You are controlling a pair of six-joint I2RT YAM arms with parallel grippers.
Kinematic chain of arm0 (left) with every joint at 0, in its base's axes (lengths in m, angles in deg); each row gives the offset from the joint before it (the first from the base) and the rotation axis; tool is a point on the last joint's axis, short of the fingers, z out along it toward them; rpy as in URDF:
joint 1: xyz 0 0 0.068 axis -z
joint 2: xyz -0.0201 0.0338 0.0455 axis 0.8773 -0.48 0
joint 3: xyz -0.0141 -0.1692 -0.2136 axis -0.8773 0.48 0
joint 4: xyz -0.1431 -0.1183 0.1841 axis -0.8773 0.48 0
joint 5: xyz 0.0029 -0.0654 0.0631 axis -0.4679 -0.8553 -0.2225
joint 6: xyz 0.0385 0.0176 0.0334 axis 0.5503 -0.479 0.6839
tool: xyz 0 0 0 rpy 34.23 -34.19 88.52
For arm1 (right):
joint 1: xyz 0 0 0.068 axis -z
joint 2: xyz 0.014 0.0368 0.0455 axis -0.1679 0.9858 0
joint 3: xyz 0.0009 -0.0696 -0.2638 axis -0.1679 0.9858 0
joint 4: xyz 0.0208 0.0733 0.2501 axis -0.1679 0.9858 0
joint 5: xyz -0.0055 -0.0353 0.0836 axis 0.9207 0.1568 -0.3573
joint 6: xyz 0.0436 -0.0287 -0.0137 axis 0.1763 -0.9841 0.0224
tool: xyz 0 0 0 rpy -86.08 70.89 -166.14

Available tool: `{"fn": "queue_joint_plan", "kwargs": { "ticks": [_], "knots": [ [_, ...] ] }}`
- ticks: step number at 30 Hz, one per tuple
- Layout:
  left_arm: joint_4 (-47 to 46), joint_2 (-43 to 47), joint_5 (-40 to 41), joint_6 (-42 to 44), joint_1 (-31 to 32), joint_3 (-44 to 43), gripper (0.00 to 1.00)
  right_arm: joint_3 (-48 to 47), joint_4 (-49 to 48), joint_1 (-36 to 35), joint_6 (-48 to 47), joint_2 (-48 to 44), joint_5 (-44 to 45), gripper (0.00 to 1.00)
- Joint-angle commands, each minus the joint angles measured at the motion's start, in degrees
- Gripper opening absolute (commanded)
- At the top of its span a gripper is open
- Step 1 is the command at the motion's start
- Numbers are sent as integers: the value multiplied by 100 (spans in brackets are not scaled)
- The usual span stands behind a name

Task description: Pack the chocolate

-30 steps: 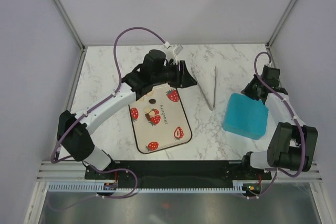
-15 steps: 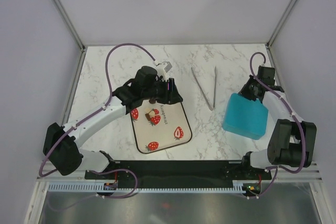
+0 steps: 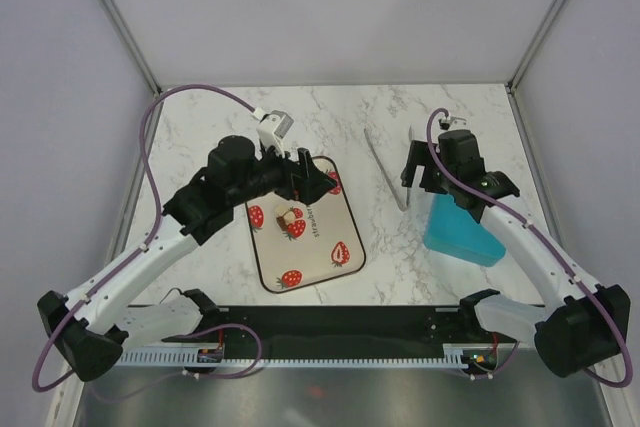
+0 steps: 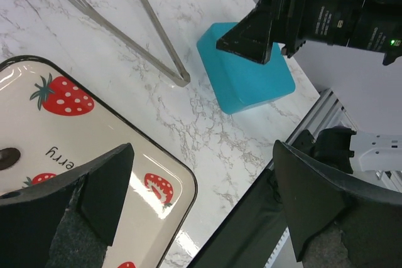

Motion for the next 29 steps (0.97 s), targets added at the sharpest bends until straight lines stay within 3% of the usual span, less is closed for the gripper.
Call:
{"fn": "queue_joint_plan", "kwargs": {
  "ticks": [1,13,29],
  "knots": [
    [-93,339,343,238,-30,140,100,211,53,-274,-32,-345,236,98],
    [-49,1130,713,141,-30,597,100,211,-395,-327,-278,-1066,-616,98],
    [144,1860,1205,624,-30,993,100,141,-686,-318,-348,-1374,-697,98]
  ]
}}
